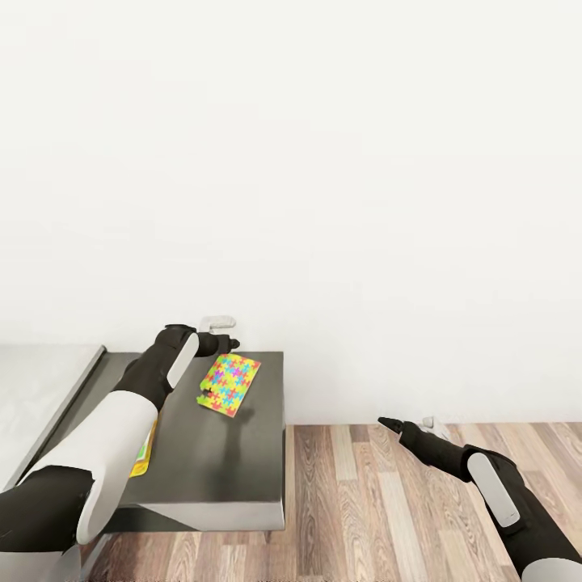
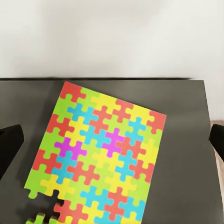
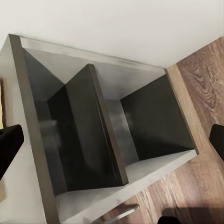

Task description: Put all the toys in the child's room - the three board games (two on the bed and one on the table), the two jigsaw puzzles on the table, and the tennis ball on the table - inside the toy box on the table in the child's room.

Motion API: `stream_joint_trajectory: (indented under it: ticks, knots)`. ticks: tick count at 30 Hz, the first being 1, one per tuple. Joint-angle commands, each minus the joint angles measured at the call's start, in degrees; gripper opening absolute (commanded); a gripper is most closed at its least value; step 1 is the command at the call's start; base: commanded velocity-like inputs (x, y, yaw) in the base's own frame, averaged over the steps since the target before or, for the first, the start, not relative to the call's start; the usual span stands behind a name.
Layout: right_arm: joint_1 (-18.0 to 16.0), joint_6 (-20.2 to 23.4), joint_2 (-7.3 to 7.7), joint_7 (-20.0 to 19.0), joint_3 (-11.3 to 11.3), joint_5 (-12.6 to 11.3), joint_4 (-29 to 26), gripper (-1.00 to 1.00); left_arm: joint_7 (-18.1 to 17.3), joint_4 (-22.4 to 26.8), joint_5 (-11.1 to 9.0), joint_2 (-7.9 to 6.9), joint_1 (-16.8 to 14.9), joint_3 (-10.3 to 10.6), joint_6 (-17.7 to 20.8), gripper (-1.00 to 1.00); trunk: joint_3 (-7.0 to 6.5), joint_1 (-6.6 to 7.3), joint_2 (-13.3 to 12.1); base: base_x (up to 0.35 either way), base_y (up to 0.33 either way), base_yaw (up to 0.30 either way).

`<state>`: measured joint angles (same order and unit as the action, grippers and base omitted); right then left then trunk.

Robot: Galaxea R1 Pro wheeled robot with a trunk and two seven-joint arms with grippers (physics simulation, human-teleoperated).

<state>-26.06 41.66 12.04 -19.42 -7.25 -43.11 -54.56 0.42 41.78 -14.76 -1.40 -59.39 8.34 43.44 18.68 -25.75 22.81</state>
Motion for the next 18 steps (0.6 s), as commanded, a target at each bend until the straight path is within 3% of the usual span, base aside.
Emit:
stream_joint_trajectory:
  ticks: [1, 13, 18]
  knots:
    - [-0.04, 0.35, -0.03, -0.18, -0.13, 0.04, -0.02, 1.00, 0.04, 0.05, -0.19, -0.09, -0.04, 0.21, 0.20, 1.00, 0.19, -0.03, 0.11, 0.000, 0.000, 0.000]
    - [-0.04, 0.35, -0.08, -0.18, -0.14, 0.04, 0.06, 1.00, 0.02, 0.06, -0.18, -0.26, 0.04, 0.05, 0.03, 1.00, 1.21, -0.03, 0.11, 0.000, 0.000, 0.000]
    - [-0.04, 0.35, -0.09, -0.18, -0.13, 0.04, 0.06, 1.00, -0.11, 0.04, -0.27, -1.05, 0.14, 0.14, -2.57, 1.00, 1.64, -0.03, 0.11, 0.000, 0.000, 0.000]
